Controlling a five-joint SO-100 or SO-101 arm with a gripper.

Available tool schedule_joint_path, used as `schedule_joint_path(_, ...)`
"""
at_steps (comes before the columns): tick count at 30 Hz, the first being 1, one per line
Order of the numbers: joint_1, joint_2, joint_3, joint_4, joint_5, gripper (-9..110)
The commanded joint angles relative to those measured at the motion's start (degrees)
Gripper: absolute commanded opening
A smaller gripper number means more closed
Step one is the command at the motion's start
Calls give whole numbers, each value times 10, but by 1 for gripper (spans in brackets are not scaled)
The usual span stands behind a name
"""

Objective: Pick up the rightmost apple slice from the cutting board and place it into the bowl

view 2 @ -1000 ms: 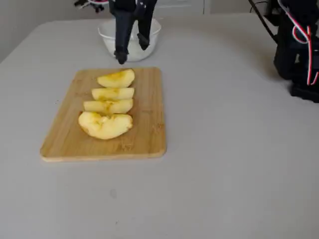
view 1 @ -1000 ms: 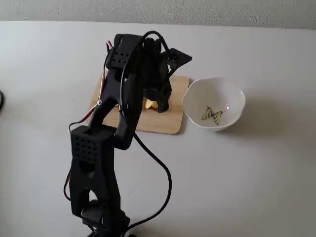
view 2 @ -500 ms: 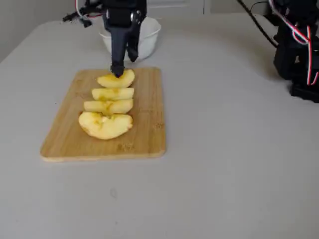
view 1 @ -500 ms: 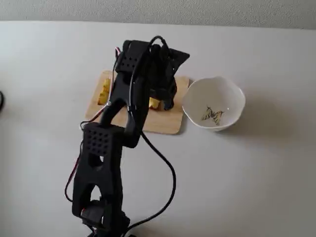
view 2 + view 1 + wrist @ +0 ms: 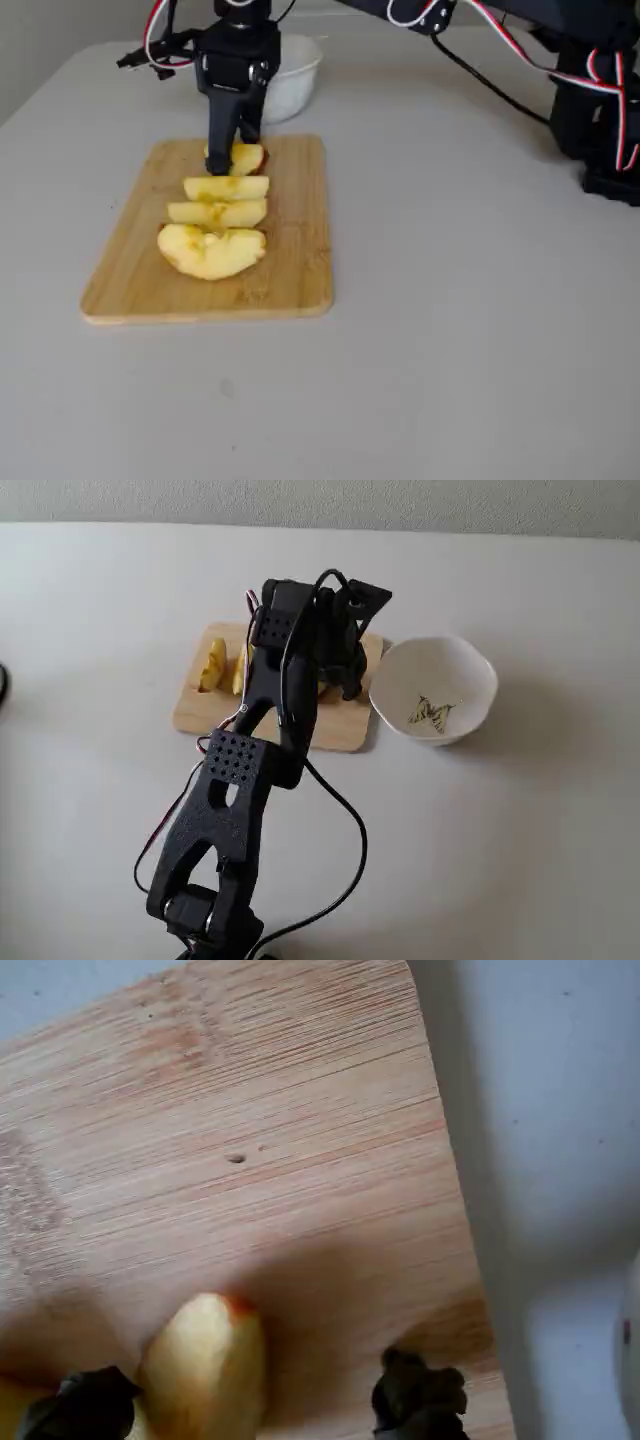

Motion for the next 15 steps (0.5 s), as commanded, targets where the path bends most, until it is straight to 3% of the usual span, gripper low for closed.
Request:
schedule_joint_path(1, -1, 4, -31, 23, 18, 24)
schedule_joint_path(5, -1, 7, -28, 25, 22, 19)
schedule_joint_path(12, -17, 43, 47, 25, 32, 0)
schedule_joint_path(15, -24, 43, 47, 25, 43, 0)
